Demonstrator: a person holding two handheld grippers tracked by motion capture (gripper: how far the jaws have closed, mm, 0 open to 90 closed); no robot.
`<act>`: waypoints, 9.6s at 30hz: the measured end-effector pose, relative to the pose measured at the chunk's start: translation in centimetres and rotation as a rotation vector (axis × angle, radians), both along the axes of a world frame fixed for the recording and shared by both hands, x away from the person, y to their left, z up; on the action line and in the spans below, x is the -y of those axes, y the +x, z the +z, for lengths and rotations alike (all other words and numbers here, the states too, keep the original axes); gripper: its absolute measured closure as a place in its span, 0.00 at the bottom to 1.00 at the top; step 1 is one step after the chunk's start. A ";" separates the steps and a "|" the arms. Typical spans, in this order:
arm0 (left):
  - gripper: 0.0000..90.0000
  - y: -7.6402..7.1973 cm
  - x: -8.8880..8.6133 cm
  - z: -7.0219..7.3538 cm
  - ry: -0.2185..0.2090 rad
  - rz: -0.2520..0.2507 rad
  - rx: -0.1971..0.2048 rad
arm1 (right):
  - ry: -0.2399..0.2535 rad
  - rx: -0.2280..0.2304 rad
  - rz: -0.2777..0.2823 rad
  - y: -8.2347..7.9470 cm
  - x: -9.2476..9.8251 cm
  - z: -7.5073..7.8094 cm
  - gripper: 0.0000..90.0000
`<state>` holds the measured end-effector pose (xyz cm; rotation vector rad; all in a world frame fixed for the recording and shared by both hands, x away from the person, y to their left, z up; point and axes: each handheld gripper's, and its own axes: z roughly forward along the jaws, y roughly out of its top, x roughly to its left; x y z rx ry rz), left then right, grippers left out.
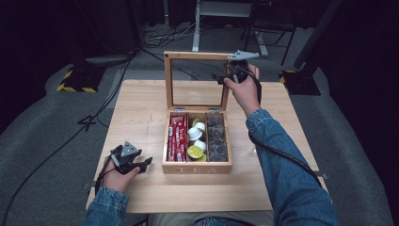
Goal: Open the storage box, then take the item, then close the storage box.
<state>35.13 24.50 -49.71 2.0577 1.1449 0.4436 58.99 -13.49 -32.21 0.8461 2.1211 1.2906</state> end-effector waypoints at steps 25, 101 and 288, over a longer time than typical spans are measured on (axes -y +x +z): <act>0.45 0.0 0.2 -0.3 0.022 -0.023 -0.027 | 0.002 -0.098 -0.057 1.3 0.8 -3.3 0.30; 0.23 1.0 0.3 -0.6 0.056 -0.072 -0.033 | -0.246 -0.388 0.226 -10.8 -0.6 -10.8 0.57; 0.19 2.0 -0.2 -0.7 0.058 -0.012 -0.036 | 0.028 -0.133 0.074 -9.7 9.4 1.1 0.41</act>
